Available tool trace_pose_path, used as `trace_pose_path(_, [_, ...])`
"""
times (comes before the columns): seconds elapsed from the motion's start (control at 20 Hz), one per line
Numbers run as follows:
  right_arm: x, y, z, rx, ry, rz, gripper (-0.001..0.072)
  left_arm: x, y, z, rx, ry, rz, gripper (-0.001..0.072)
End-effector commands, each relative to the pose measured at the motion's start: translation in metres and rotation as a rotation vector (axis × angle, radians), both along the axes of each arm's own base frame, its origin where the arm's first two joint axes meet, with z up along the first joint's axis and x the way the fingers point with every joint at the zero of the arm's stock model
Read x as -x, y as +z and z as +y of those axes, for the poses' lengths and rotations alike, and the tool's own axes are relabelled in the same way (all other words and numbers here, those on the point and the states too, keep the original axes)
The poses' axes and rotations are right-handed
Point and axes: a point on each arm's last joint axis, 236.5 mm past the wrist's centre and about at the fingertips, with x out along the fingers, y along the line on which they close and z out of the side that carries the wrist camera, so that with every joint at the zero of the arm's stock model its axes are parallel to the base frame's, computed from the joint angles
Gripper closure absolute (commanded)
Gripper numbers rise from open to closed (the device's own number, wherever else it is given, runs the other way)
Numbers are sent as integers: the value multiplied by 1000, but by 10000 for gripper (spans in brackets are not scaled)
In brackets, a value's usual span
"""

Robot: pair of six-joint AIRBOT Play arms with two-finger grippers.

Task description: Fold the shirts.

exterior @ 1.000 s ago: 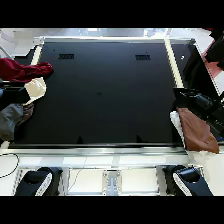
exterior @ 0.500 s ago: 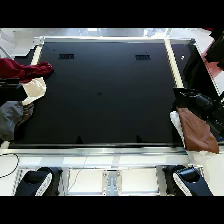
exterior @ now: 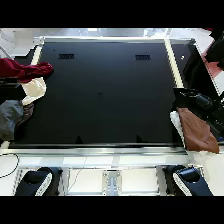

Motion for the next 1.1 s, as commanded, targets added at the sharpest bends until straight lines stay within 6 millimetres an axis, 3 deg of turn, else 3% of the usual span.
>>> trace_pose_path(0.0, [0,0,0,0,1,0,698,0,0,0,1,1,-2,699])
trace_pose_path(0.2, [0,0,0,0,1,0,698,-6,-6,0,-4,2,21,692])
trace_pose_path(0.3, [0,0,0,-1,0,-1,698,-14,-13,17,-85,49,42,691])
trace_pose_path(0.5, [-5,13,-1,-15,-9,-58,698,-16,0,105,-462,293,67,691])
trace_pose_path(0.65, [-9,18,-1,-20,-15,-81,698,-4,-16,166,-499,468,177,690])
trace_pose_path(0.7, [-11,22,-1,-25,-19,-101,698,3,-27,186,-493,529,234,643])
trace_pose_path(0.75, [-12,25,-2,-28,-20,-111,698,12,-39,209,-484,596,294,364])
trace_pose_path(0.8, [-13,27,-2,-30,-22,-120,698,21,-49,231,-452,673,333,136])
trace_pose_path(0.9, [-14,30,-2,-34,-24,-134,698,42,-73,274,-317,859,370,123])
trace_pose_path(1.0, [-15,35,-3,-39,-27,-152,697,44,-110,298,-158,931,407,130])
trace_pose_path(1.05, [-15,35,-2,-41,-27,-153,697,38,-134,303,-73,933,436,186])
